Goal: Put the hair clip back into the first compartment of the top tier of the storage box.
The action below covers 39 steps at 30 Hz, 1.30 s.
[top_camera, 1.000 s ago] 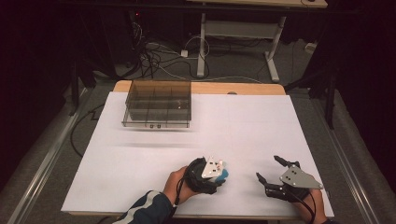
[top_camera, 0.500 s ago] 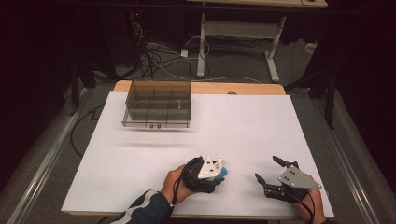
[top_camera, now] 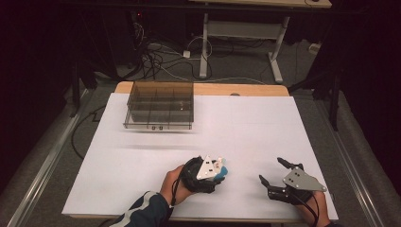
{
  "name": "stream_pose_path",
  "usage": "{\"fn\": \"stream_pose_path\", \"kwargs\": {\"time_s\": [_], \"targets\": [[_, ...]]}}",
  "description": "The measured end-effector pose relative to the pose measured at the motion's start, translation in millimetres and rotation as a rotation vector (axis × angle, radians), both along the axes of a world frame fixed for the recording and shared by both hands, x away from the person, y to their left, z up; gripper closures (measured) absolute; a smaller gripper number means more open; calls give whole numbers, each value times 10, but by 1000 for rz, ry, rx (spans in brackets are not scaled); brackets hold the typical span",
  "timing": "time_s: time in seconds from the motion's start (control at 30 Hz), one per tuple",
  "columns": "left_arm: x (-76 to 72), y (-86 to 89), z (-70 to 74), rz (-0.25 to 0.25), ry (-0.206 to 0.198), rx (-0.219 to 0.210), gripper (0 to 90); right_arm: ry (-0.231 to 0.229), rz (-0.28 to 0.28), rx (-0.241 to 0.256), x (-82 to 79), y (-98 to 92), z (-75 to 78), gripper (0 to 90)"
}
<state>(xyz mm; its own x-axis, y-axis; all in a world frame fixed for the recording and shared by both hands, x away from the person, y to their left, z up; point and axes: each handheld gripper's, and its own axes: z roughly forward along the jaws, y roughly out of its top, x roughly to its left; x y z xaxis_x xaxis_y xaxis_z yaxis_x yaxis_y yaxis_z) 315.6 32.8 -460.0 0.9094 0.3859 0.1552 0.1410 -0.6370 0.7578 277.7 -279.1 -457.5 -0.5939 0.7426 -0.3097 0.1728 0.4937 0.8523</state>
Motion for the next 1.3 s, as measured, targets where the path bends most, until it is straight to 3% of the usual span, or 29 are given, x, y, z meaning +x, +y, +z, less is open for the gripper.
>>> {"fn": "stream_pose_path", "kwargs": {"time_s": [1.3], "targets": [[74, 247, 135, 69, -48, -35, 401, 4, -1, 18, -3, 9, -2, 163]]}}
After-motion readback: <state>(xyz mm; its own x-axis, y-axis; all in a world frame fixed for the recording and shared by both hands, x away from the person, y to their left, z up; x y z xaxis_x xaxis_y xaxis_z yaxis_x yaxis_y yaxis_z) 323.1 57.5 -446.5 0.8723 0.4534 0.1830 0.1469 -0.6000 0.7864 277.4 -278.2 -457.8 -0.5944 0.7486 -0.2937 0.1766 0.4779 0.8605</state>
